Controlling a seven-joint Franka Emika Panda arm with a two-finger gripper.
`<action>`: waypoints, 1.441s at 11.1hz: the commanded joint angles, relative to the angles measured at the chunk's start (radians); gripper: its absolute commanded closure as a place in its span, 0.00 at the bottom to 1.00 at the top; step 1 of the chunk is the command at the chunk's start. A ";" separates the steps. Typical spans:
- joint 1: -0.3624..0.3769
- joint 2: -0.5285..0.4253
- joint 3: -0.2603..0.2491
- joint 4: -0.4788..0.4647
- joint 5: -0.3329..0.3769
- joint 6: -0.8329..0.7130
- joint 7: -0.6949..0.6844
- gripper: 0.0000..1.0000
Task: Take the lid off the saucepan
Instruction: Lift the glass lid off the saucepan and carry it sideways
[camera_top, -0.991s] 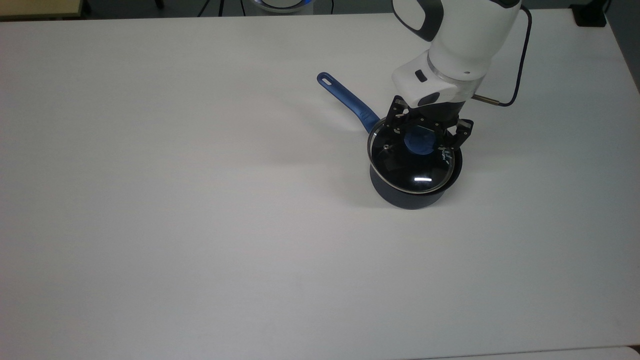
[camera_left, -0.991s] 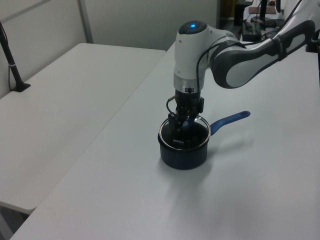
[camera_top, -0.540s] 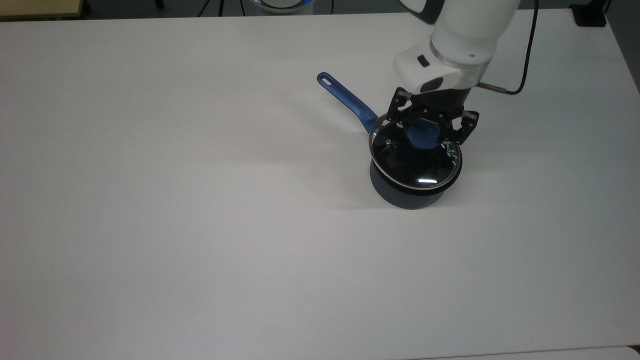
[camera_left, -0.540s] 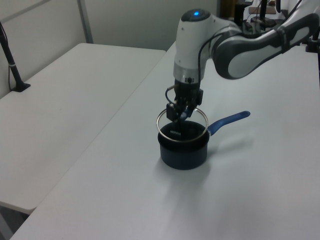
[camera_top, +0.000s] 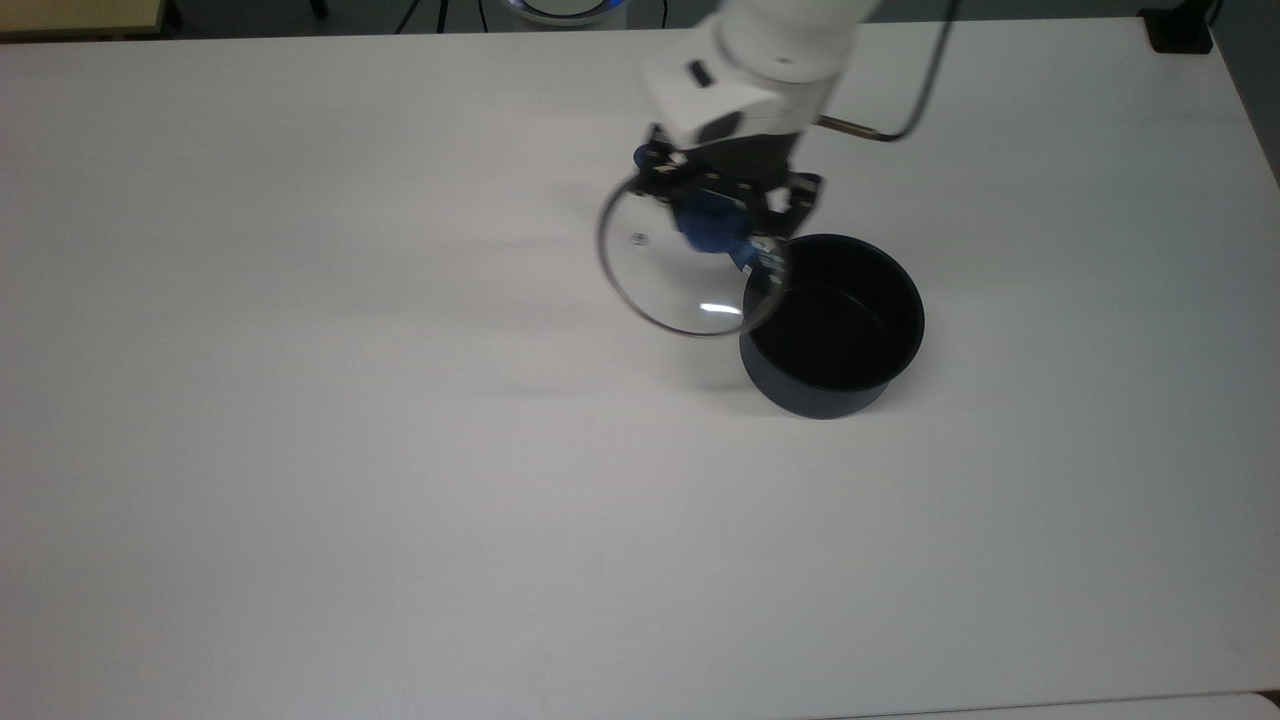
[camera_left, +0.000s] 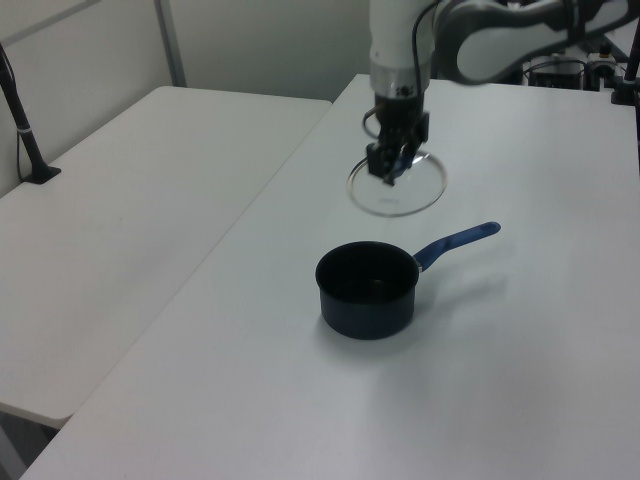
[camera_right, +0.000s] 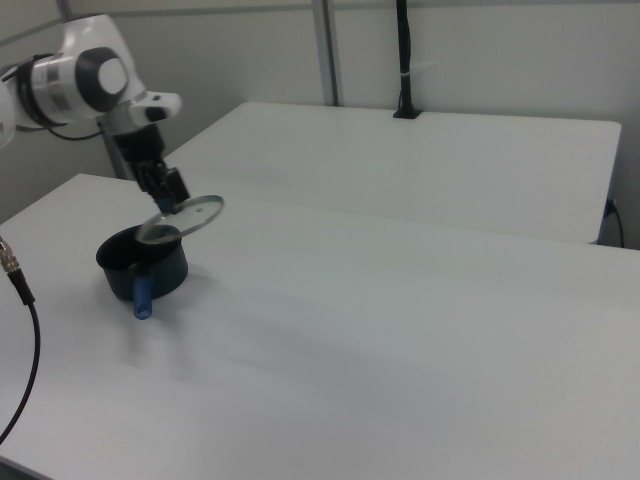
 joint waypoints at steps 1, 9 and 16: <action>-0.124 -0.082 0.000 -0.100 0.028 -0.050 -0.256 0.58; -0.406 -0.070 -0.001 -0.385 0.023 0.059 -0.754 0.57; -0.505 0.007 -0.006 -0.435 -0.012 0.232 -0.843 0.25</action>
